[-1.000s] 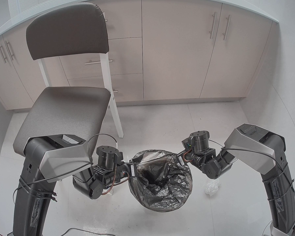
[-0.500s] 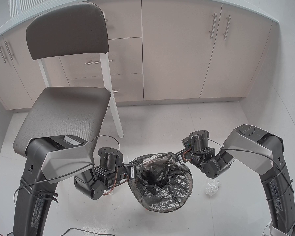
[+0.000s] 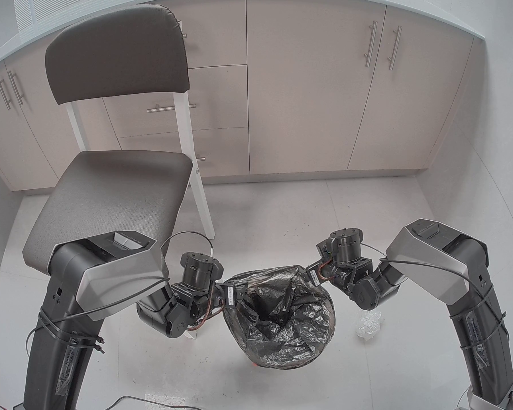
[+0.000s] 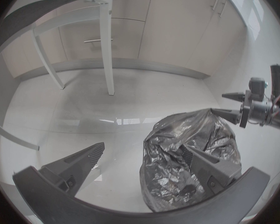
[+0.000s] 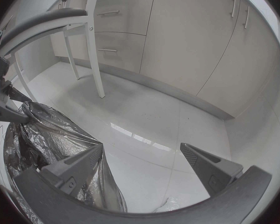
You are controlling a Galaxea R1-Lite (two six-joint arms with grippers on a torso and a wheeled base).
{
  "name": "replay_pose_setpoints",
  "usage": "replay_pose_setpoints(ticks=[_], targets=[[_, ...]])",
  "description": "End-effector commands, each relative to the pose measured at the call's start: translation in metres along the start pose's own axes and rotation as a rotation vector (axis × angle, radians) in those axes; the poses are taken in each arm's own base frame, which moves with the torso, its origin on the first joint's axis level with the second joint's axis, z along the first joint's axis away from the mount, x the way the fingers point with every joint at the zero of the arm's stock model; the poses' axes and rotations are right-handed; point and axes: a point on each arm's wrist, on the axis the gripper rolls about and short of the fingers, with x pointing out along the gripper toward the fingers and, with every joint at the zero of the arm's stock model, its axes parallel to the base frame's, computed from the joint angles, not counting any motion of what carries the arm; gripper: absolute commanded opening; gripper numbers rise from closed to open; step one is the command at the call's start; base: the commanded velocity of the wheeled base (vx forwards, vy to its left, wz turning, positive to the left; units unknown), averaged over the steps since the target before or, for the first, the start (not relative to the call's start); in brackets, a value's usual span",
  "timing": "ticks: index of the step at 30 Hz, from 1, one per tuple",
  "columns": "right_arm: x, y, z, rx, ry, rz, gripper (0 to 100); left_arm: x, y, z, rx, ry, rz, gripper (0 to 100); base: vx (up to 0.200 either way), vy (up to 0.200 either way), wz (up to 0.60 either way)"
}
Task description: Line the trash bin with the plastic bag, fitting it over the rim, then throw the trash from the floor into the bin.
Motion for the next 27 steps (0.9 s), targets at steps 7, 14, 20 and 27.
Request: replay_pose_setpoints(ticks=[7, 14, 20, 27], targets=[[-0.001, -0.003, 0.003, 0.004, -0.011, -0.006, 100, 0.000, 0.000, 0.011, -0.095, -0.101, 0.012, 100, 0.000, 0.000, 0.00], [-0.001, -0.003, 0.004, 0.006, -0.013, -0.007, 100, 0.013, 0.004, 0.005, -0.049, -0.118, 0.117, 100, 0.000, 0.000, 0.00], [-0.001, -0.003, 0.005, 0.008, -0.023, -0.009, 100, 0.012, 0.004, 0.004, -0.030, -0.092, 0.124, 100, 0.000, 0.000, 0.00], [-0.001, -0.003, 0.005, 0.009, -0.024, -0.010, 100, 0.007, 0.002, 0.000, 0.004, -0.003, 0.147, 100, 0.000, 0.000, 0.00]])
